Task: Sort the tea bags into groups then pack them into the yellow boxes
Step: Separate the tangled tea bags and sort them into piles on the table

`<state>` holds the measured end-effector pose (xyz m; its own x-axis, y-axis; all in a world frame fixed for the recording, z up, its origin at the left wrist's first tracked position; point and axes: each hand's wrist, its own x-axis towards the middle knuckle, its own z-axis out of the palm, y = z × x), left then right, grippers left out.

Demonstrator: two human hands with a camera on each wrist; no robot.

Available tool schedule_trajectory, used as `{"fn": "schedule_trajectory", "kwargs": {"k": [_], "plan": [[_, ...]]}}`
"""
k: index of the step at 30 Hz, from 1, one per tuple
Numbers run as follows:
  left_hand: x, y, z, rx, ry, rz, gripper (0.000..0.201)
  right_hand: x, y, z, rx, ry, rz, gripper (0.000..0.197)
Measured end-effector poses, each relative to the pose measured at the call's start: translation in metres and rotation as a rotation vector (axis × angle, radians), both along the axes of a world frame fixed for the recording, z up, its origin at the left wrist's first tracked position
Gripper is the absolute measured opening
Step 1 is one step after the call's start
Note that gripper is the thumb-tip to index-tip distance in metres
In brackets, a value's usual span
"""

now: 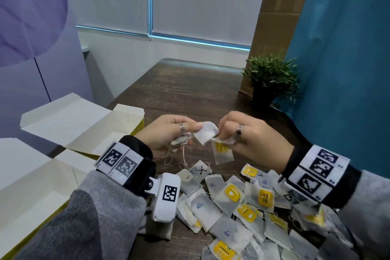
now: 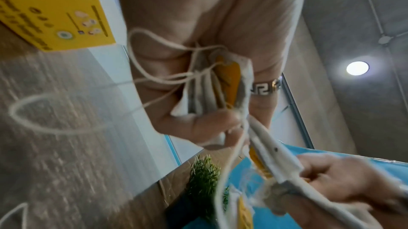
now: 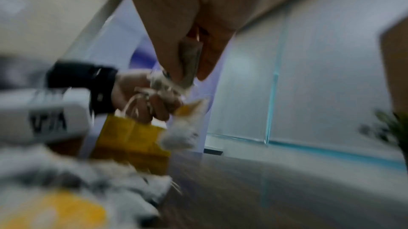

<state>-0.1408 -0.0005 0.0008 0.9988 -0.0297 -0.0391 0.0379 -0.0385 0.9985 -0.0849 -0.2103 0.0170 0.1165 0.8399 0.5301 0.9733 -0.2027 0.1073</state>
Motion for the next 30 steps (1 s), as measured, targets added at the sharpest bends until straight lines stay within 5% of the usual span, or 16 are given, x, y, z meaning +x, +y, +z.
{"fn": "schedule_trajectory", "kwargs": {"k": [4, 7, 12, 19, 24, 26, 30], "plan": [[0.004, 0.000, -0.002, 0.001, -0.020, 0.012, 0.015, 0.002, -0.010, 0.016, 0.126, 0.678, -0.286, 0.013], [0.004, -0.004, -0.002, -0.028, -0.011, 0.013, 0.016, 0.006, -0.021, 0.022, 0.170, 1.151, -0.303, 0.017], [0.002, 0.000, -0.002, -0.147, 0.035, 0.049, 0.017, 0.012, -0.013, 0.019, 0.259, 1.509, -0.190, 0.006], [0.002, 0.004, 0.000, -0.393, 0.032, -0.032, 0.027, 0.011, 0.011, 0.003, -0.174, 1.365, -0.073, 0.009], [0.004, 0.006, 0.001, -0.326, 0.010, 0.077, 0.021, 0.005, 0.022, -0.002, 0.104, 1.453, -0.055, 0.012], [0.006, 0.007, -0.001, -0.203, -0.096, 0.197, 0.010, 0.009, 0.018, 0.001, 0.188, 1.230, -0.150, 0.012], [0.006, 0.008, -0.003, 0.027, -0.310, 0.292, 0.022, 0.013, 0.010, 0.003, 0.268, 0.435, -0.348, 0.018]]}}
